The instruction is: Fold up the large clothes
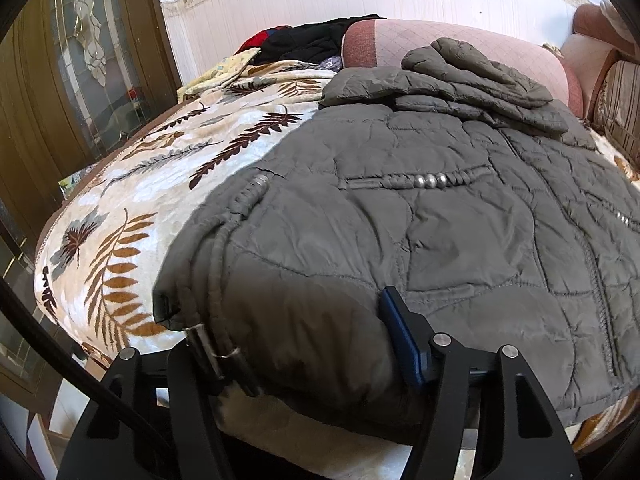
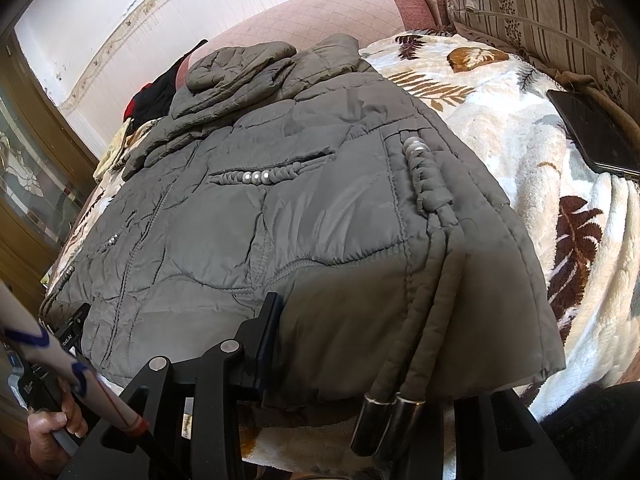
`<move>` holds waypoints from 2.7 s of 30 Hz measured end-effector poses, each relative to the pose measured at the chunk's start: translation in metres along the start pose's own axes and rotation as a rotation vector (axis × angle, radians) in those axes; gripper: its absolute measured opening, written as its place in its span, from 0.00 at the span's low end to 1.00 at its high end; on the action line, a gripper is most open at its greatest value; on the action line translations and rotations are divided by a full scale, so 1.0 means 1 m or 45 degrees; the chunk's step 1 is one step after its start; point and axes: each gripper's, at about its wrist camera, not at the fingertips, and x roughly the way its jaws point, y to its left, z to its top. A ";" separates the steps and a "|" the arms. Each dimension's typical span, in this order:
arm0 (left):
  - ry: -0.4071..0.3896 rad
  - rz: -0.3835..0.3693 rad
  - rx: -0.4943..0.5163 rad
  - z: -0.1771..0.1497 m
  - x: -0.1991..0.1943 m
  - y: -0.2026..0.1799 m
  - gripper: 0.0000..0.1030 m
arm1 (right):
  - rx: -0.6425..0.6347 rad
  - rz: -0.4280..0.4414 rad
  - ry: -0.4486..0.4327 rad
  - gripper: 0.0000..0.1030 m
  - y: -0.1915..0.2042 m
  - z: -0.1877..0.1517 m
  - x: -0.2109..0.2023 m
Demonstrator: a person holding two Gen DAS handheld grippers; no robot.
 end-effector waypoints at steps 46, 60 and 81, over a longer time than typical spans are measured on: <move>-0.106 -0.139 -0.011 0.018 -0.038 0.025 0.20 | -0.072 0.108 -0.216 0.16 0.011 0.010 -0.062; -0.098 -0.167 0.031 0.031 -0.041 0.025 0.20 | -0.101 0.121 -0.213 0.16 0.015 0.021 -0.066; -0.191 -0.416 0.220 0.083 -0.060 0.038 0.20 | -0.230 0.188 -0.320 0.16 0.046 0.097 -0.100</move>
